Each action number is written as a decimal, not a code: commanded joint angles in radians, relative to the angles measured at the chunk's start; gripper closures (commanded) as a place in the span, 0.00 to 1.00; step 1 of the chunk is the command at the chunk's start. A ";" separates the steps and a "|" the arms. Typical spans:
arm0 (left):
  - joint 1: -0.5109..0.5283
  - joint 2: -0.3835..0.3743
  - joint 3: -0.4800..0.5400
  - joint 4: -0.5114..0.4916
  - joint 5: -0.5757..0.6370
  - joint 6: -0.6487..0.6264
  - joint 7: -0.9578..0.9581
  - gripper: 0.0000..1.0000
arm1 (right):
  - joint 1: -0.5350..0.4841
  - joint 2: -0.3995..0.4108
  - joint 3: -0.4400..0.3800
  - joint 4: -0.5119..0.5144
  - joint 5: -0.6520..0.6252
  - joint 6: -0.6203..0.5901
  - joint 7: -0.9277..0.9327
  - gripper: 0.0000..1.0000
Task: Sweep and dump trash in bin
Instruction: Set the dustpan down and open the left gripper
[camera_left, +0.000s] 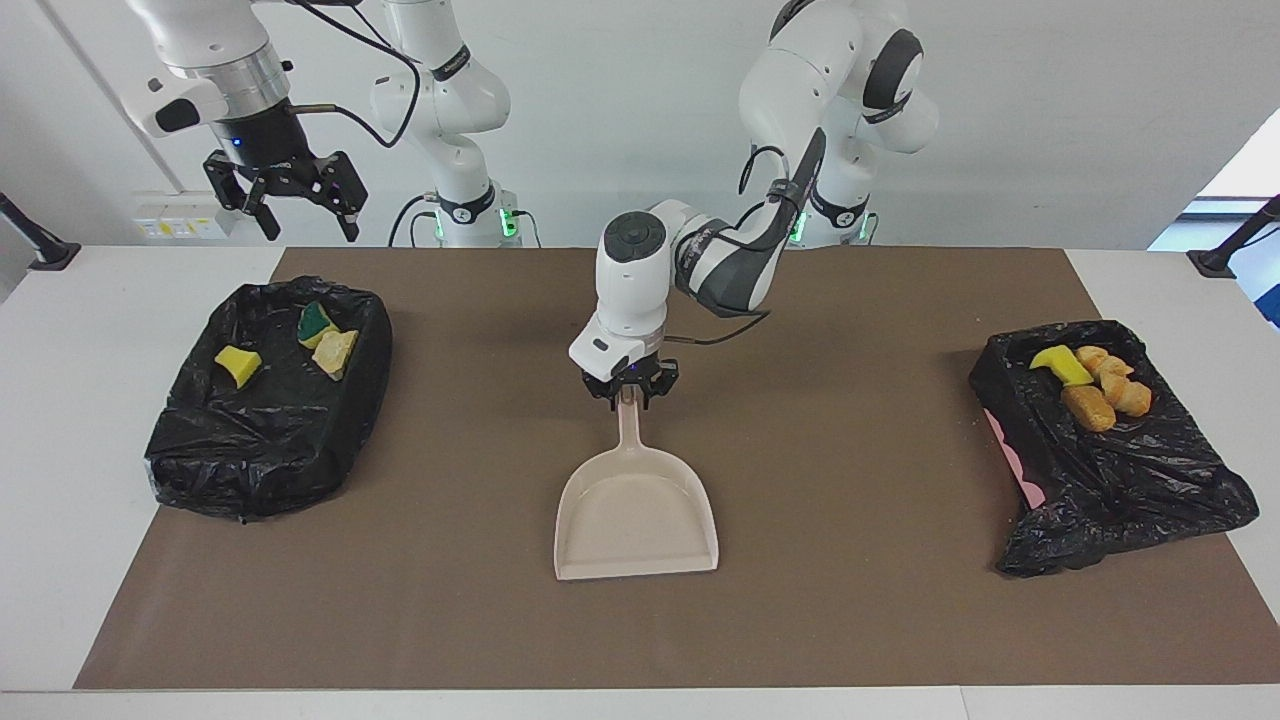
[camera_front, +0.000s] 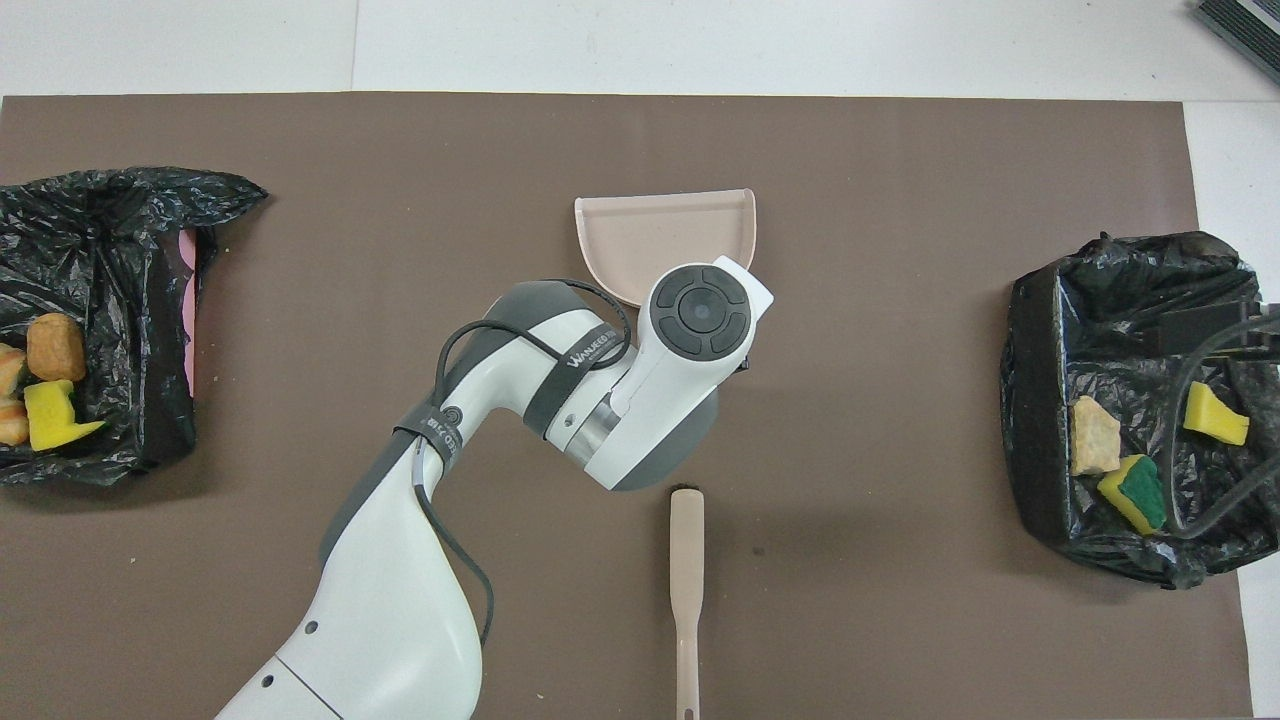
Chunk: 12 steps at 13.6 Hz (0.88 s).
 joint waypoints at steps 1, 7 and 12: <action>0.000 -0.010 0.013 -0.035 0.051 -0.003 0.008 0.04 | 0.022 0.003 -0.003 0.012 -0.042 -0.017 -0.022 0.00; 0.127 -0.330 0.024 -0.332 0.065 -0.014 0.154 0.00 | 0.023 -0.006 -0.015 0.018 -0.044 -0.107 -0.023 0.00; 0.271 -0.519 0.023 -0.414 0.062 -0.121 0.360 0.00 | 0.014 -0.011 -0.014 0.014 -0.043 -0.101 -0.023 0.00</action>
